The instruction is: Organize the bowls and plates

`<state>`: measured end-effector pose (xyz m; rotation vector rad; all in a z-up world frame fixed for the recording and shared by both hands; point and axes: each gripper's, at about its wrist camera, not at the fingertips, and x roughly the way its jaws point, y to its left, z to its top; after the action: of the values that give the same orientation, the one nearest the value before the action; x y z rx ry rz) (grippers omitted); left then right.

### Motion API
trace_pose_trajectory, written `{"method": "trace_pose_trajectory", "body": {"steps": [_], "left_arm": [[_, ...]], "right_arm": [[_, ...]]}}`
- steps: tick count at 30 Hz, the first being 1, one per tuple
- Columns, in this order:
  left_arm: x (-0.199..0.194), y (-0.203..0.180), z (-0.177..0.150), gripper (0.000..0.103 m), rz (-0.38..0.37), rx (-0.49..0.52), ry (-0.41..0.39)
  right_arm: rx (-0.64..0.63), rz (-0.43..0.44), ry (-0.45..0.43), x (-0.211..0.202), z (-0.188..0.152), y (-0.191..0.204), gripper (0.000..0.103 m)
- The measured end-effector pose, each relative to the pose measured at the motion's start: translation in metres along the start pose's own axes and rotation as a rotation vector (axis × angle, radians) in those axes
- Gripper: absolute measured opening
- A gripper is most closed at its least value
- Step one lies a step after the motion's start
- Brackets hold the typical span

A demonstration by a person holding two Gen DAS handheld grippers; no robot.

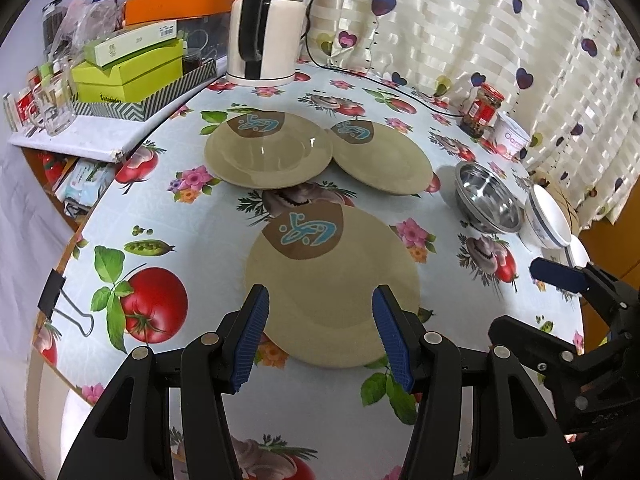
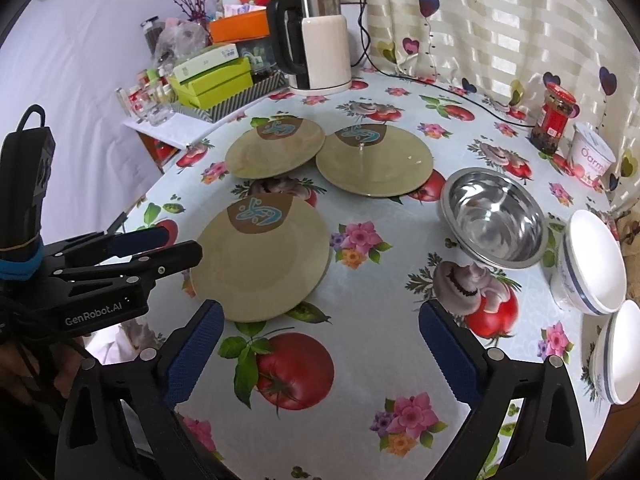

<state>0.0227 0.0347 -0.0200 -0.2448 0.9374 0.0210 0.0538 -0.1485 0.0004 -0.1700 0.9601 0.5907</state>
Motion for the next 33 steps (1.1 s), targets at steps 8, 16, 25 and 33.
{"method": "trace_pose_trajectory", "body": {"steps": [8,16,25,33], "left_arm": [[0.013,0.018,0.010,0.055,0.025,-0.037,0.012],[0.021,0.041,0.027,0.055,0.048,-0.063,-0.013],[0.037,0.073,0.051,0.055,0.054,-0.106,-0.020],[0.056,0.099,0.080,0.055,0.039,-0.123,-0.058]], "right_arm": [[-0.021,0.019,0.026,0.017,0.017,0.006,0.093],[0.006,0.055,0.061,0.045,0.044,0.007,0.083],[0.012,0.103,0.073,0.072,0.076,0.015,0.060],[0.055,0.134,0.101,0.106,0.106,0.019,0.044]]}}
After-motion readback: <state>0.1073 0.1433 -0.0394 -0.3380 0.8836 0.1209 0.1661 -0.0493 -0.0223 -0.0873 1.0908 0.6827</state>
